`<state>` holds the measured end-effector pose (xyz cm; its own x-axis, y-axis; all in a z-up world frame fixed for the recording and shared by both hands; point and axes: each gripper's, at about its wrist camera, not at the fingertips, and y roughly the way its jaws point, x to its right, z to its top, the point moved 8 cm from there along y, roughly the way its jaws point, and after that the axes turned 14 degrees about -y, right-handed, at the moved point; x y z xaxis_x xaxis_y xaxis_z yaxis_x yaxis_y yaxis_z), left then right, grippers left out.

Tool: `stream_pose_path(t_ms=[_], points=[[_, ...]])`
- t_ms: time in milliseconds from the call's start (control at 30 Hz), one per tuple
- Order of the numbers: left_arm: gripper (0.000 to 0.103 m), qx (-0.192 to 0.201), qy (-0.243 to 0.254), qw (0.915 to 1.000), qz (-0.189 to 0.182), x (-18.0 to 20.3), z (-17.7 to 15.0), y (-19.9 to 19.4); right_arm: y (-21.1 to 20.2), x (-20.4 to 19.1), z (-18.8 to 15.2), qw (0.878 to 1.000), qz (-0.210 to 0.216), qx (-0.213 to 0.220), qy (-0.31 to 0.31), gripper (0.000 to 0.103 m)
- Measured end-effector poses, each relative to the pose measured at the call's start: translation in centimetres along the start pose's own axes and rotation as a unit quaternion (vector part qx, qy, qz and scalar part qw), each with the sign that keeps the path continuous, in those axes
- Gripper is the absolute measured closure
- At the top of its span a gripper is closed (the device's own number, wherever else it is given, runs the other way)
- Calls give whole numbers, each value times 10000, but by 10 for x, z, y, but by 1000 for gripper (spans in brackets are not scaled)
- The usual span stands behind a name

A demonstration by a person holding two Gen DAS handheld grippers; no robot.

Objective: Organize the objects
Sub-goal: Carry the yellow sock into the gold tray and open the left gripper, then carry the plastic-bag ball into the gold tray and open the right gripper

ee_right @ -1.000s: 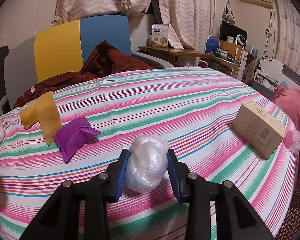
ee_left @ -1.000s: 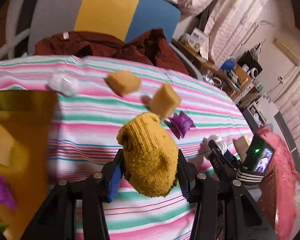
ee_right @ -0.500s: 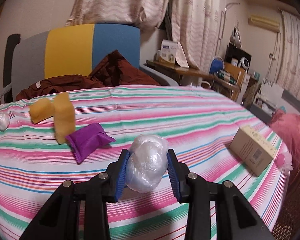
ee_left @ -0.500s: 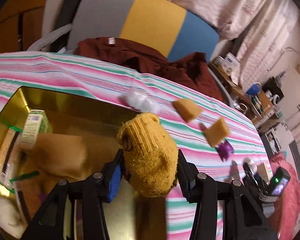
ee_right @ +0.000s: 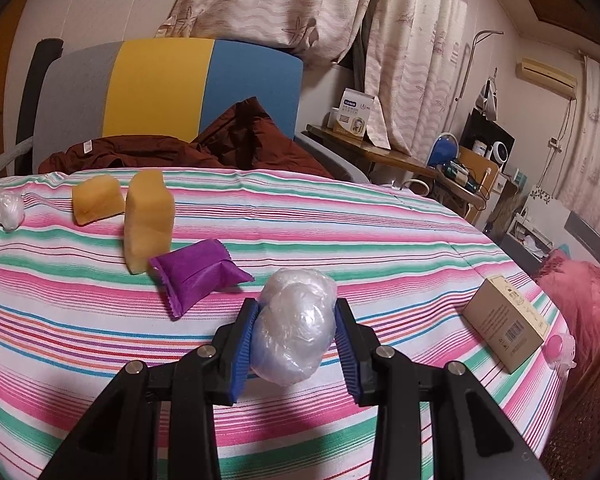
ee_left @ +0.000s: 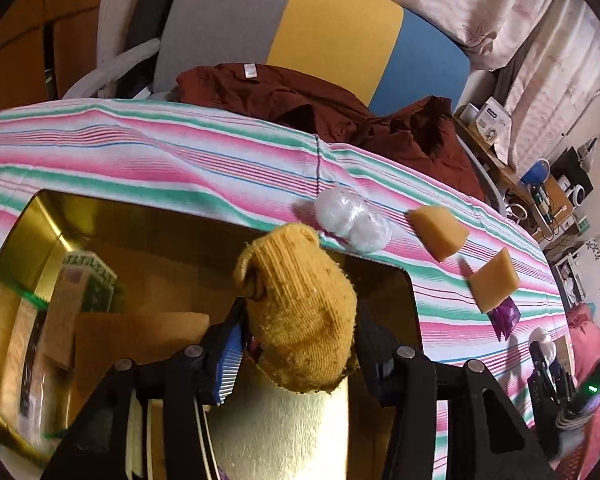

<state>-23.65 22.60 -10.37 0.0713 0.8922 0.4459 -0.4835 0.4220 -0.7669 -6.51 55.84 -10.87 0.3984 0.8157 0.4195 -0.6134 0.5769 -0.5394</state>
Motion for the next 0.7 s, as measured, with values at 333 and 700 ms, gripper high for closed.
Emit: stream_pose_path(t_ms=[333, 700], points=[[3, 308, 167, 9992, -174, 19, -3, -22, 0, -3, 0, 9999, -46, -11, -114, 66], [1, 143, -224, 9973, -682, -2, -40, -59, -3, -4, 1, 9999, -61, 65, -122, 66]])
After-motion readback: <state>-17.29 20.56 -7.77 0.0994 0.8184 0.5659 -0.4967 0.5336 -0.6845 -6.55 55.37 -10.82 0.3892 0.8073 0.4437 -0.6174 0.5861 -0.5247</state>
